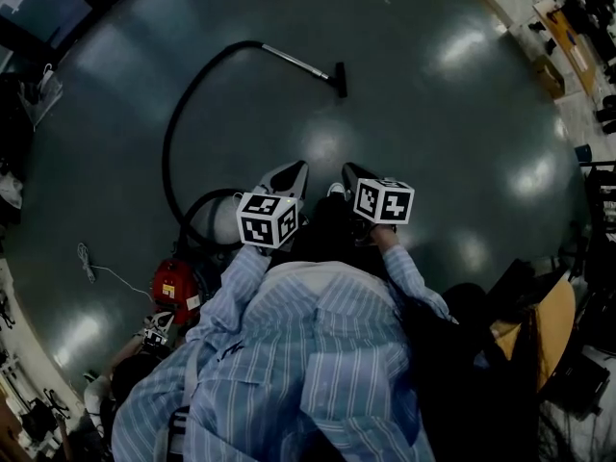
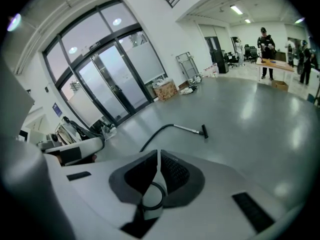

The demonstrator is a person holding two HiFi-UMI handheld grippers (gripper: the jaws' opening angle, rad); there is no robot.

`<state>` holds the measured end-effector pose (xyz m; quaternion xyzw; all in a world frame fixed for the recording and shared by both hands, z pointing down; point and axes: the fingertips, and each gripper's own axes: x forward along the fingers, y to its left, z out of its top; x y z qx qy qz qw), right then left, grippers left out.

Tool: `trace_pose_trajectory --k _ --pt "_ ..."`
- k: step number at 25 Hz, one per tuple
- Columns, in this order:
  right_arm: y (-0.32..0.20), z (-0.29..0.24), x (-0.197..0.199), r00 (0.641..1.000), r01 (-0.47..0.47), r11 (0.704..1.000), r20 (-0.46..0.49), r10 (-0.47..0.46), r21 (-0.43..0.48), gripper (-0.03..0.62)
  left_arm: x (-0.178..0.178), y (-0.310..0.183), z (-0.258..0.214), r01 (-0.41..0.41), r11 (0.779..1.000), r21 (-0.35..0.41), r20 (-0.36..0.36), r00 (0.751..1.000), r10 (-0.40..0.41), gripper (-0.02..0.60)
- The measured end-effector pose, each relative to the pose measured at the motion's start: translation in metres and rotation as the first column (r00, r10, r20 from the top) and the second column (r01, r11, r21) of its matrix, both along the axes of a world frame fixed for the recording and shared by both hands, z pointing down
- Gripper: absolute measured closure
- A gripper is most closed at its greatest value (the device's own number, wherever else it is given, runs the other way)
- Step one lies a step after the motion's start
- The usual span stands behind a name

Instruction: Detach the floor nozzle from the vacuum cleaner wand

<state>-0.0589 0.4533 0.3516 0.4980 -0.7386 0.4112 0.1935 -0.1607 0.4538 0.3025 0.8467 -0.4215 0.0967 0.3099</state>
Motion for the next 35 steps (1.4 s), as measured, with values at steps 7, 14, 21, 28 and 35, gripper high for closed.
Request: trace_pose_trajectory --k 7,14,21,28,35 --pt "-0.019 0.014 0.008 1.000 -0.008 0.999 0.007 0.008 -0.045 0.569 0.014 -0.024 0.007 -0.028 0.999 -0.018 0.004 1.000 0.028 0.574" --pt "-0.077 0.029 0.015 0.999 0.026 0.998 0.038 -0.024 -0.050 0.568 0.027 -0.077 0.019 -0.020 0.999 -0.035 0.008 1.000 0.020 0.574" --pt "-0.172 0.032 0.048 0.998 0.020 0.998 0.054 -0.016 -0.068 0.568 0.058 -0.173 0.023 -0.027 0.999 -0.023 0.043 0.999 0.028 0.574" --pt "-0.242 0.035 0.088 0.997 0.020 0.996 0.080 -0.013 -0.089 0.569 0.099 -0.252 0.009 -0.020 1.000 -0.002 0.019 1.000 0.020 0.574" --pt "-0.291 0.046 0.112 0.995 -0.012 0.994 0.101 0.023 -0.108 0.568 0.106 -0.304 0.013 0.029 0.999 0.021 0.049 0.998 -0.030 0.574"
